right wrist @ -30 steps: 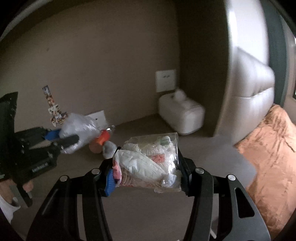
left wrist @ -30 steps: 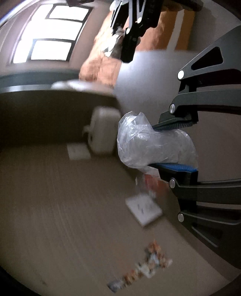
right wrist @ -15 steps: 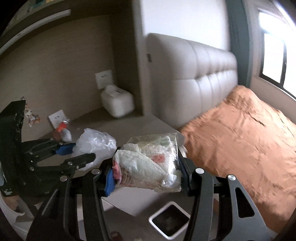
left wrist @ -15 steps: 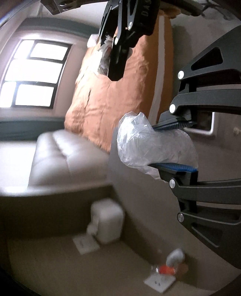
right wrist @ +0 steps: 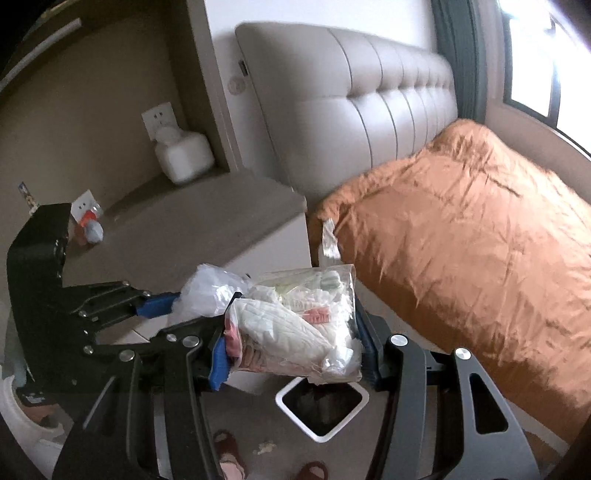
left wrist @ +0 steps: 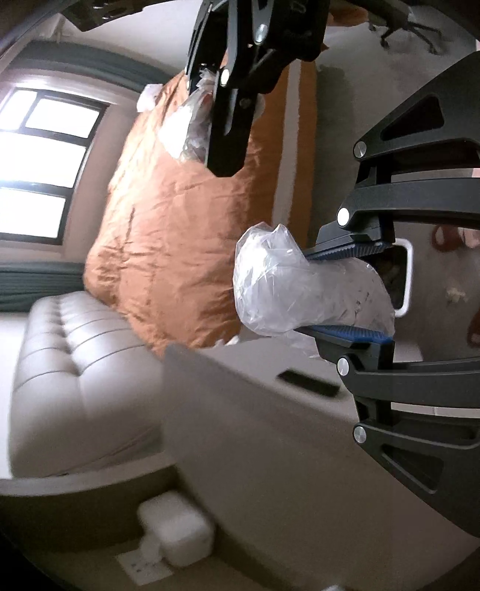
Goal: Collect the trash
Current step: 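Carry both plastic bags with both tools over the bin, then open both tools to drop the plastic bags into the bin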
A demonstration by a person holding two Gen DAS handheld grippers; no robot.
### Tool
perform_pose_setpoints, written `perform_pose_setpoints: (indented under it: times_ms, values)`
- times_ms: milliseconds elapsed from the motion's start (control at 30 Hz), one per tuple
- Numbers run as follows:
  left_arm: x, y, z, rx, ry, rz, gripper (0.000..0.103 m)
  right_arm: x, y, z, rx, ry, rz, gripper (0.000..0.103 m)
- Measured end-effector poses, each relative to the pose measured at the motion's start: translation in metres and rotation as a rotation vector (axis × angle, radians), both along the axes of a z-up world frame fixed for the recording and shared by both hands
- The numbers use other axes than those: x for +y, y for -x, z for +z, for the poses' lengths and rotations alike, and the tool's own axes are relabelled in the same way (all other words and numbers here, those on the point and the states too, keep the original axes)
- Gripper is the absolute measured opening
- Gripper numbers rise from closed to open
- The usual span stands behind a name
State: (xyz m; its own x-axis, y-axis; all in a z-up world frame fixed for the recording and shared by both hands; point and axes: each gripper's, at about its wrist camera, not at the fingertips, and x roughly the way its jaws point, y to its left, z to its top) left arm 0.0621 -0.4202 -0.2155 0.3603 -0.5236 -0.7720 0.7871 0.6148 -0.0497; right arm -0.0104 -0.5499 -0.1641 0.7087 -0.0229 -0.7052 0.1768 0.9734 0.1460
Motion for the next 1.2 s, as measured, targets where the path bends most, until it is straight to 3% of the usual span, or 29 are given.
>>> perform_pose_setpoints:
  times_ms: [267, 667, 867, 933, 967, 1000, 1033, 1133, 1200]
  values:
    - [-0.036, -0.004, -0.086, 0.071, -0.069, 0.035, 0.031, -0.027, -0.016, -0.078, 0.084, -0.057, 0.041, 0.055]
    - [-0.066, -0.022, -0.265, 0.222, -0.167, 0.027, 0.031, -0.044, -0.047, -0.259, 0.264, -0.152, 0.079, 0.055]
    - [-0.083, -0.037, -0.331, 0.273, -0.194, 0.028, 0.033, -0.047, -0.067, -0.346, 0.350, -0.150, 0.077, 0.055]
    - [-0.087, -0.041, -0.357, 0.293, -0.213, 0.027, 0.038, -0.048, -0.071, -0.377, 0.374, -0.148, 0.067, 0.055]
    - [-0.088, -0.042, -0.369, 0.312, -0.220, 0.027, 0.051, -0.047, -0.073, -0.388, 0.387, -0.150, 0.069, 0.058]
    - [-0.091, -0.044, -0.386, 0.354, -0.236, 0.017, 0.086, -0.047, -0.075, -0.401, 0.410, -0.150, 0.077, 0.064]
    - [-0.092, -0.044, -0.396, 0.360, -0.252, 0.018, 0.100, -0.046, -0.077, -0.417, 0.447, -0.141, 0.086, 0.095]
    - [-0.096, -0.035, -0.416, 0.323, -0.304, -0.006, 0.098, -0.052, -0.077, -0.443, 0.502, -0.138, 0.061, 0.099]
    - [-0.097, -0.033, -0.413, 0.320, -0.303, -0.011, 0.098, -0.054, -0.073, -0.441, 0.505, -0.100, 0.038, 0.099]
